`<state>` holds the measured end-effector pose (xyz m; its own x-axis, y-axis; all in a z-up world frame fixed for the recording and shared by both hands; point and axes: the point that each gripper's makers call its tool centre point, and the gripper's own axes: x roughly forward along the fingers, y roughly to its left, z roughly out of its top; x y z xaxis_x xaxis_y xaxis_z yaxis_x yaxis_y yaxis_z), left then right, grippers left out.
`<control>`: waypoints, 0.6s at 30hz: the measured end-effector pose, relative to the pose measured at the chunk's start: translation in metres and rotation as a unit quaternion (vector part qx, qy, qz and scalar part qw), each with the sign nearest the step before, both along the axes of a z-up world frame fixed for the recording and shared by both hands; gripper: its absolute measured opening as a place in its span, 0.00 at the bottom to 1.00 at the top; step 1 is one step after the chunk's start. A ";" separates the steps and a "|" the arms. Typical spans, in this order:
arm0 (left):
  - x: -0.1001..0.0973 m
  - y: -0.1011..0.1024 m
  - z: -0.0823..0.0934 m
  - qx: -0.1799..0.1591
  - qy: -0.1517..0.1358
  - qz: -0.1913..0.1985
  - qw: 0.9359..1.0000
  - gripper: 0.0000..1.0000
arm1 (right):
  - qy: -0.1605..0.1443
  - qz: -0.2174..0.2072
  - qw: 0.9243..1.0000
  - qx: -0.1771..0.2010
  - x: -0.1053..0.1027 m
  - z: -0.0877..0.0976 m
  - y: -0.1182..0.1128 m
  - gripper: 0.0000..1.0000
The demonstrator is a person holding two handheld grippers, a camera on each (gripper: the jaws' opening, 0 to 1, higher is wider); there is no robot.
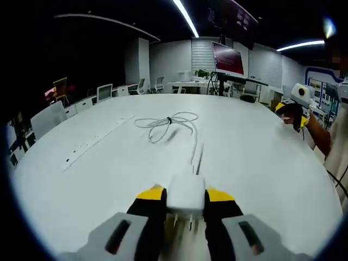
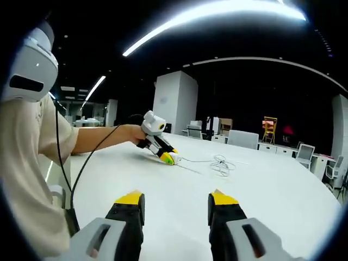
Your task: Plug the desk Type‑C cable into the charger adapter.
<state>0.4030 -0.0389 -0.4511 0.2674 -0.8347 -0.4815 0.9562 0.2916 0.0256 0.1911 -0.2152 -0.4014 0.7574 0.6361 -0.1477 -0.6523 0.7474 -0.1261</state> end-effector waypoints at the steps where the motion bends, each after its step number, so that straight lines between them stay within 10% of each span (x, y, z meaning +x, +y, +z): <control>1: -0.001 0.001 0.000 0.000 0.000 -0.001 1.000 0.29 | 0.000 0.001 1.000 0.000 0.000 0.000 0.001 0.48; 18: -0.028 0.015 0.049 -0.037 -0.034 0.025 0.998 0.42 | -0.007 0.012 1.000 0.006 0.006 0.002 0.012 0.48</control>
